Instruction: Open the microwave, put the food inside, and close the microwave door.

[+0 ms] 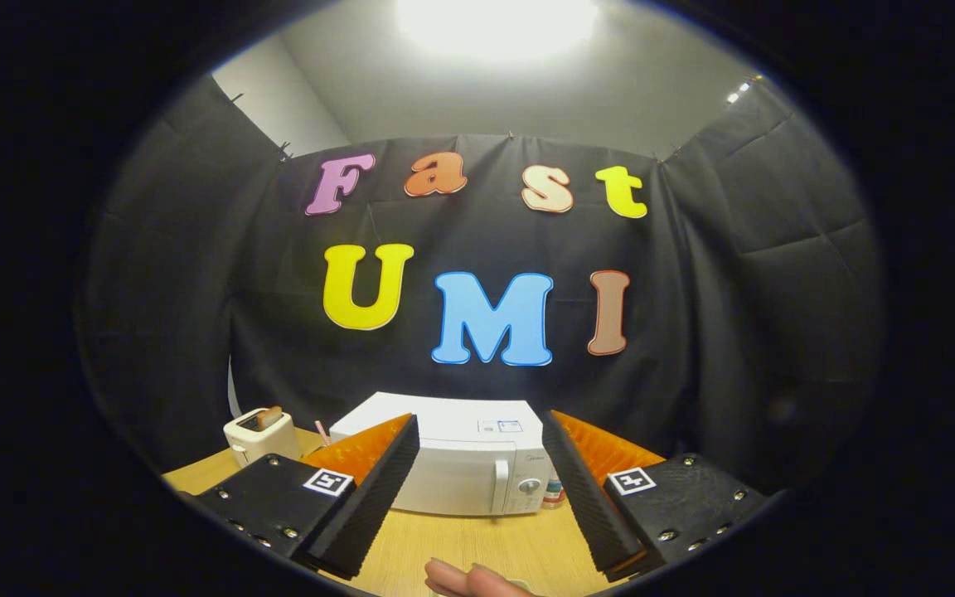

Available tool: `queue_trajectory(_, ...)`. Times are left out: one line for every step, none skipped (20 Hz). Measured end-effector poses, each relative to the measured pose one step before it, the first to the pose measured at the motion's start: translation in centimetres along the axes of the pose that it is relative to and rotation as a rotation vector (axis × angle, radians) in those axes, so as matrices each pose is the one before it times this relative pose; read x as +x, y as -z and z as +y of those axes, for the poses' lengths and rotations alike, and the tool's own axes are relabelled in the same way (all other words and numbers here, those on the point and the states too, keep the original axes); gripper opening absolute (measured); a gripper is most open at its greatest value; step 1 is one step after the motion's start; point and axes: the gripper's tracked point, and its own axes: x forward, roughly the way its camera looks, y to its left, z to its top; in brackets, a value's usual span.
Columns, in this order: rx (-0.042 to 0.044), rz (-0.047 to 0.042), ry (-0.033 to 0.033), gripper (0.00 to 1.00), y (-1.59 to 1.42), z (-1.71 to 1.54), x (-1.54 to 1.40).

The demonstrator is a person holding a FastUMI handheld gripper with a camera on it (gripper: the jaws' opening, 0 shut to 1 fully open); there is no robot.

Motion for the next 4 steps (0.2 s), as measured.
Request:
queue_trajectory(-0.00053,-0.00511,0.00228,0.96,-0.248,-0.047,-0.002)
queue_trajectory(-0.00185,-0.00841,0.00147,0.96,-0.231,-0.012,0.113)
queue_trajectory(-0.00296,-0.00757,-0.00025,0.96,-0.319,-0.004,0.004)
queue_trajectory(-0.00066,-0.00208,0.00375,0.96,-0.112,-0.039,0.047)
